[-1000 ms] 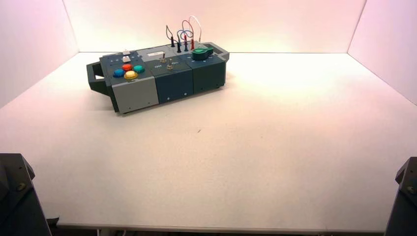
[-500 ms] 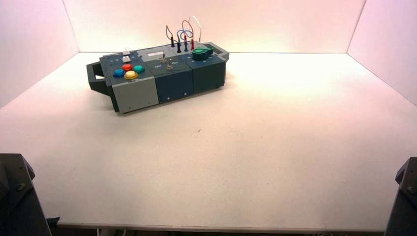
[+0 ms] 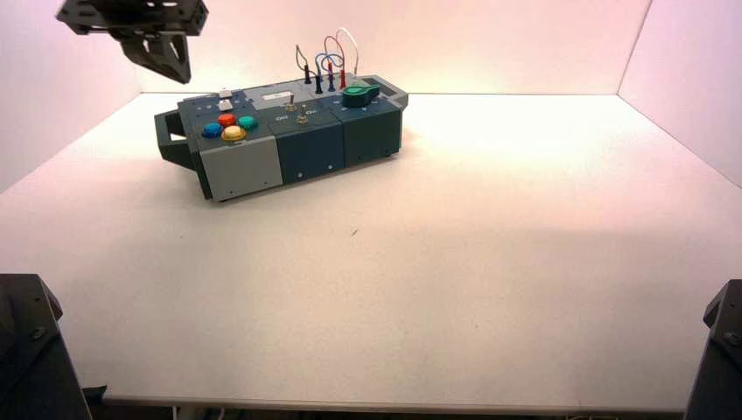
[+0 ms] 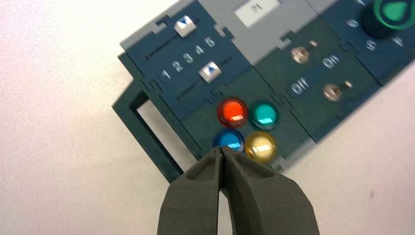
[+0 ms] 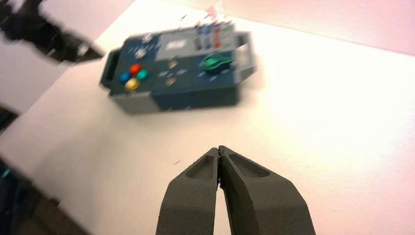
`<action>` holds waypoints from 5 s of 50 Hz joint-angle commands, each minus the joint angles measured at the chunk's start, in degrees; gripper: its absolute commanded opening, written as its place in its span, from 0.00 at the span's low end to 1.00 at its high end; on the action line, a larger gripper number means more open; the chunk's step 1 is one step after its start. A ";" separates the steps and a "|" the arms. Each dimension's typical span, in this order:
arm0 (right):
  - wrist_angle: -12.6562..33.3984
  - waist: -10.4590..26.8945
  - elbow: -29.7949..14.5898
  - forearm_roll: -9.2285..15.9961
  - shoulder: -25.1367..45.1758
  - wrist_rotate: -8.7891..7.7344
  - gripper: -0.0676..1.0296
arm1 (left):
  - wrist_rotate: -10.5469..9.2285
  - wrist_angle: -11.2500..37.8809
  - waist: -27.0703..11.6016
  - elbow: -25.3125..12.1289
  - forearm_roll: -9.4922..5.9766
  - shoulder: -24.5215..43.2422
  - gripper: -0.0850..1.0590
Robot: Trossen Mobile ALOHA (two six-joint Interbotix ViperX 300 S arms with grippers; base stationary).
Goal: Flip the bottom switch off with the right gripper.
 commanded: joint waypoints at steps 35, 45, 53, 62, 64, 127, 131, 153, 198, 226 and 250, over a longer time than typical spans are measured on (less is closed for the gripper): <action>-0.44 5.71 -21.80 0.53 32.61 -0.18 0.04 | 0.88 -1.23 5.36 -10.11 -0.09 20.13 0.05; -1.05 5.71 -28.30 0.00 44.47 -0.53 0.04 | 1.76 -1.23 5.36 -10.28 0.00 21.09 0.05; -0.62 5.71 -33.05 0.09 50.71 -0.79 0.04 | 1.76 -1.23 5.36 -10.28 -0.09 21.27 0.05; -0.53 5.80 -37.09 0.09 56.07 -0.79 0.04 | 1.76 -1.23 5.36 -10.28 -0.09 21.36 0.05; -0.53 5.71 -38.06 0.09 57.22 -0.88 0.04 | 1.76 -1.23 5.27 -10.37 -0.09 21.45 0.05; 8.35 5.80 -62.67 0.62 79.28 -0.53 0.04 | 1.76 -1.23 5.36 -9.93 -0.09 23.55 0.05; 8.79 5.80 -63.28 0.79 79.63 -0.44 0.04 | 1.76 -1.23 5.27 -10.02 -0.18 23.73 0.05; 11.95 7.82 -66.71 1.58 80.24 -0.18 0.04 | 1.76 -1.32 5.27 -10.11 -0.18 23.91 0.05; 15.38 6.68 -73.74 0.53 84.90 0.09 0.04 | 2.20 -1.41 5.36 -9.76 -0.09 23.91 0.05; 16.70 5.19 -71.81 -0.26 82.88 0.09 0.04 | 2.29 -1.41 5.27 -9.76 -0.18 24.08 0.05; 17.14 5.45 -68.55 0.00 80.07 0.26 0.04 | 2.37 -1.49 5.27 -9.76 -0.09 24.17 0.05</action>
